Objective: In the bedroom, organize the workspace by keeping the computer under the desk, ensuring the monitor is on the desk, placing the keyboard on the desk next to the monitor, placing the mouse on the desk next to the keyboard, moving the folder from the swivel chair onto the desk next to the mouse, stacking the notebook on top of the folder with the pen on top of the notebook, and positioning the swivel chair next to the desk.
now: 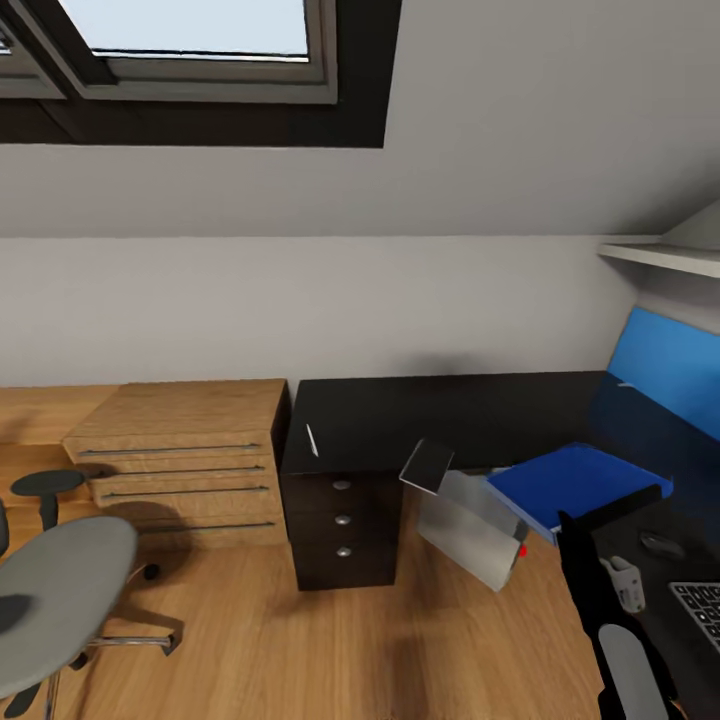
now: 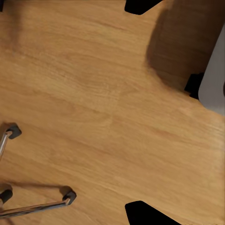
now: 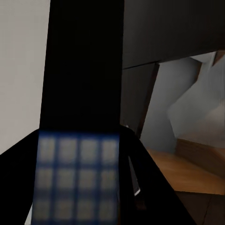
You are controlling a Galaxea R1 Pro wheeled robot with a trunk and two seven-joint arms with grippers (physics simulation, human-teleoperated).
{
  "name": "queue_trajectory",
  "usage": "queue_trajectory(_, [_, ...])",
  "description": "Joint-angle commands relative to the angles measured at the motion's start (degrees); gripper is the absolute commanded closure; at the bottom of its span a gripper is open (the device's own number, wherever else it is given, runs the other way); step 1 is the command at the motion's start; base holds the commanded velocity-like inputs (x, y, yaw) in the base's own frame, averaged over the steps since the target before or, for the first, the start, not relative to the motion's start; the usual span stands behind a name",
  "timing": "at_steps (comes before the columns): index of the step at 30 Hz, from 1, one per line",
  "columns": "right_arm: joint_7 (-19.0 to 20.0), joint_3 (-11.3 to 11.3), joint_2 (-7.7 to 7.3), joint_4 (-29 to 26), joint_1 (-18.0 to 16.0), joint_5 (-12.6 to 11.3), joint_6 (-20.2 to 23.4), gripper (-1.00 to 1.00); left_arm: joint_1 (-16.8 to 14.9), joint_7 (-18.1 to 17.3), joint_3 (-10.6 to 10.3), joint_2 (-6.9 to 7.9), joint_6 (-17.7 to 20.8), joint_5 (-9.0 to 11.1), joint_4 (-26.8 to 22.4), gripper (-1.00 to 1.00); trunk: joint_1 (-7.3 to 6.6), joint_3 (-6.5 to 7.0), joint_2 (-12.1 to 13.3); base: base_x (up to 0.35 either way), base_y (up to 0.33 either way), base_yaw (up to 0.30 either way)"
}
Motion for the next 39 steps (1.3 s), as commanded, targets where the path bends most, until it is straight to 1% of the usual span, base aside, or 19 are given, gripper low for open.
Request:
queue_trajectory(1, [-0.3, -0.1, 0.08, -0.8, 0.0, -0.4, 0.5, 1.0, 0.0, 0.3, -0.4, 0.05, -0.2, 0.4, 0.0, -1.0, 0.01, -0.08, -0.1, 0.0, 0.0, -0.039])
queue_trajectory(5, [-0.1, 1.0, 0.71, -3.5, 0.0, -0.4, 0.7, 1.0, 0.0, 0.3, -0.4, -0.11, -0.2, 0.4, 0.1, -1.0, 0.01, -0.1, -0.1, 0.0, 0.0, -0.018])
queue_trajectory(8, [0.2, 1.5, 0.7, -4.3, 0.1, -0.3, 1.0, 1.0, 0.0, 0.3, -0.4, -0.26, -0.1, 0.4, 0.1, -1.0, 0.01, -0.1, -0.1, 0.0, 0.0, -0.004])
queue_trajectory(13, [0.3, 1.6, 0.75, -4.6, 0.1, -0.3, 3.6, 1.0, 0.0, 0.3, -0.4, -0.3, -0.1, 0.4, 0.2, -1.0, 0.01, -0.1, -0.1, 0.0, 0.0, 0.0])
queue_trajectory(19, [0.4, 1.6, 0.9, -4.6, 0.1, -0.3, 4.6, 1.0, 0.0, 0.3, -0.4, -0.31, -0.1, 0.4, 0.2, -1.0, 0.01, -0.1, -0.1, 0.0, 0.0, 0.0])
queue_trajectory(21, [0.4, 1.6, 1.1, -4.6, 0.1, -0.5, 4.6, 1.0, 0.0, 0.3, -0.4, -0.31, -0.1, 0.4, 0.2, -1.0, 0.01, -0.1, -0.1, 0.0, 0.0, 0.0])
queue_trajectory(24, [0.5, 1.5, 1.17, -3.9, 0.1, -1.6, 4.4, 1.0, 0.0, 0.3, -0.4, -0.34, -0.1, 0.4, 0.2, -1.0, 0.01, -0.1, -0.1, 0.0, 0.0, 0.0])
queue_trajectory(26, [0.4, 1.6, 1.09, -3.5, 0.1, -2.0, 4.3, 1.0, 0.0, 0.3, -0.4, -0.37, -0.1, 0.4, 0.2, -1.0, 0.01, -0.1, -0.1, 0.0, 0.0, 0.0])
queue_trajectory(29, [0.2, 1.6, 0.93, -0.5, -0.4, -2.0, 3.2, 1.0, 0.0, 0.3, -0.4, -0.58, -0.1, 0.4, 0.2, -1.0, 0.01, -0.1, -0.1, 0.0, 0.0, 0.0])
queue_trajectory(30, [0.2, 1.6, 0.83, 1.4, -1.9, -2.0, 1.7, 1.0, 0.0, 0.3, -0.4, -0.77, -0.1, 0.4, 0.2, -1.0, 0.01, -0.1, -0.1, 0.0, 0.0, 0.0])
queue_trajectory(31, [0.2, 1.7, 0.72, 3.9, -4.8, -2.0, -0.6, 1.0, 0.0, 0.3, -0.4, -1.03, -0.1, 0.4, 0.2, -1.0, 0.01, -0.1, -0.1, 0.0, 0.0, 0.0])
queue_trajectory(32, [0.1, 1.6, -0.97, 16.1, -16.7, -1.9, -9.7, 1.0, 0.0, 0.3, -0.4, -1.4, -0.1, 0.4, 0.2, -1.0, 0.01, -0.1, -0.1, 0.0, 0.0, 0.0])
queue_trajectory(33, [0.1, 1.6, -2.04, 21.6, -20.2, -1.9, -12.6, 1.0, 0.0, 0.3, -0.4, -1.45, -0.1, 0.4, 0.2, -1.0, 0.01, -0.1, -0.1, 0.0, 0.0, 0.0])
queue_trajectory(34, [0.1, 1.6, -2.61, 24.5, -21.9, -1.9, -14.0, 1.0, 0.0, 0.3, -0.4, -1.47, -0.1, 0.4, 0.2, -1.0, 0.01, -0.1, -0.1, 0.0, 0.0, 0.0])
queue_trajectory(36, [0.2, 1.6, -4.61, 35.9, -27.8, -1.9, -18.5, 1.0, 0.0, 0.3, -0.4, -1.51, -0.1, 0.4, 0.2, -1.0, 0.01, -0.1, -0.1, 0.0, 0.0, 0.0])
queue_trajectory(37, [0.3, 1.6, -4.96, 38.3, -29.1, -1.8, -19.5, 1.0, 0.0, 0.3, -0.4, -1.53, -0.1, 0.4, 0.2, -1.0, 0.01, -0.1, -0.1, 0.0, 0.0, 0.0])
queue_trajectory(38, [0.3, 1.6, -5.49, 42.3, -31.4, -1.8, -21.2, 1.0, 0.0, 0.3, -0.4, -1.57, -0.1, 0.3, 0.2, -1.0, 0.01, -0.1, -0.1, 0.0, 0.0, 0.0])
queue_trajectory(39, [0.4, 1.6, -5.81, 44.9, -33.0, -1.8, -22.5, 1.0, 0.0, 0.3, -0.4, -1.59, -0.1, 0.4, 0.2, -1.0, 0.01, -0.1, -0.1, 0.0, 0.0, 0.0])
